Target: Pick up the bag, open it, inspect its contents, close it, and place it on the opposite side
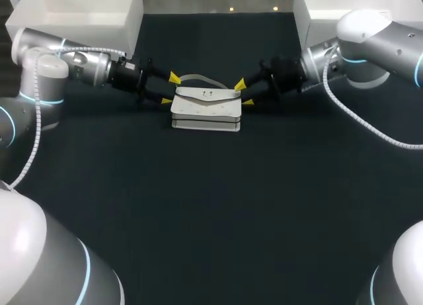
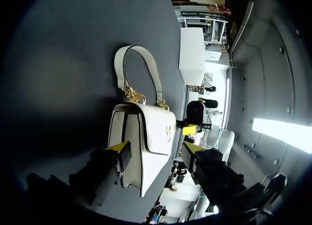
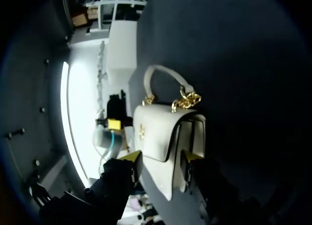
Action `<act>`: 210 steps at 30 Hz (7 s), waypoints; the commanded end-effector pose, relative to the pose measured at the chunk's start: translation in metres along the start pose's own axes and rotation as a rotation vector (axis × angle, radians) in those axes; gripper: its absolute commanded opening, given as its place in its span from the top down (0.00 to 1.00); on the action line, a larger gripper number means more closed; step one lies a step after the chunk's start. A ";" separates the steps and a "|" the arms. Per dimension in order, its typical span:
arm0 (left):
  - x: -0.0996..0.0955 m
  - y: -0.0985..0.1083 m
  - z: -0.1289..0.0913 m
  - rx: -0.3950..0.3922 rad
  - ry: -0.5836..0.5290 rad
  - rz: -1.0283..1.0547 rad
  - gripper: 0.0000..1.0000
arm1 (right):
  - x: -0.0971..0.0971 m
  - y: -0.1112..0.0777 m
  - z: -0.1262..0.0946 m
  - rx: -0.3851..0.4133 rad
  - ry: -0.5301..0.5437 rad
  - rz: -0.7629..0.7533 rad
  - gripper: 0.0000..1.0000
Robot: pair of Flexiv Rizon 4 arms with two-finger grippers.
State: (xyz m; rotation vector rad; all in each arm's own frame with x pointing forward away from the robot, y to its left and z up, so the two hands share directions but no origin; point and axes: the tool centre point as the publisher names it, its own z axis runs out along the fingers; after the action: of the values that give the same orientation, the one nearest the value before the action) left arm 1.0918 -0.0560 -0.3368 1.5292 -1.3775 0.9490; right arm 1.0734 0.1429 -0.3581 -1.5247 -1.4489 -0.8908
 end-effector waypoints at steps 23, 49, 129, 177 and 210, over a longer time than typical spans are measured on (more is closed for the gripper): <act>-0.014 -0.003 0.015 -0.005 0.004 -0.036 1.00 | -0.009 -0.001 0.016 -0.011 0.062 0.052 0.77; -0.023 0.006 0.022 0.021 0.001 -0.004 1.00 | -0.012 0.002 0.018 -0.106 0.126 0.117 1.00; -0.007 0.033 -0.126 0.151 -0.181 0.000 0.00 | -0.019 -0.039 -0.014 -0.176 0.023 0.078 1.00; 0.004 0.040 -0.204 -0.023 -0.824 0.275 0.00 | -0.092 0.010 -0.203 -0.167 -0.058 -0.018 1.00; -0.012 0.037 -0.234 0.013 -1.009 0.269 0.00 | -0.149 0.079 -0.368 -0.248 -0.088 -0.026 1.00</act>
State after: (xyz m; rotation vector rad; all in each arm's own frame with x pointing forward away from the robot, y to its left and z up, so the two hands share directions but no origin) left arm 1.0577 0.1671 -0.2635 1.9483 -2.3017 0.2850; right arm 1.1508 -0.2491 -0.3511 -1.8468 -1.4288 -1.1794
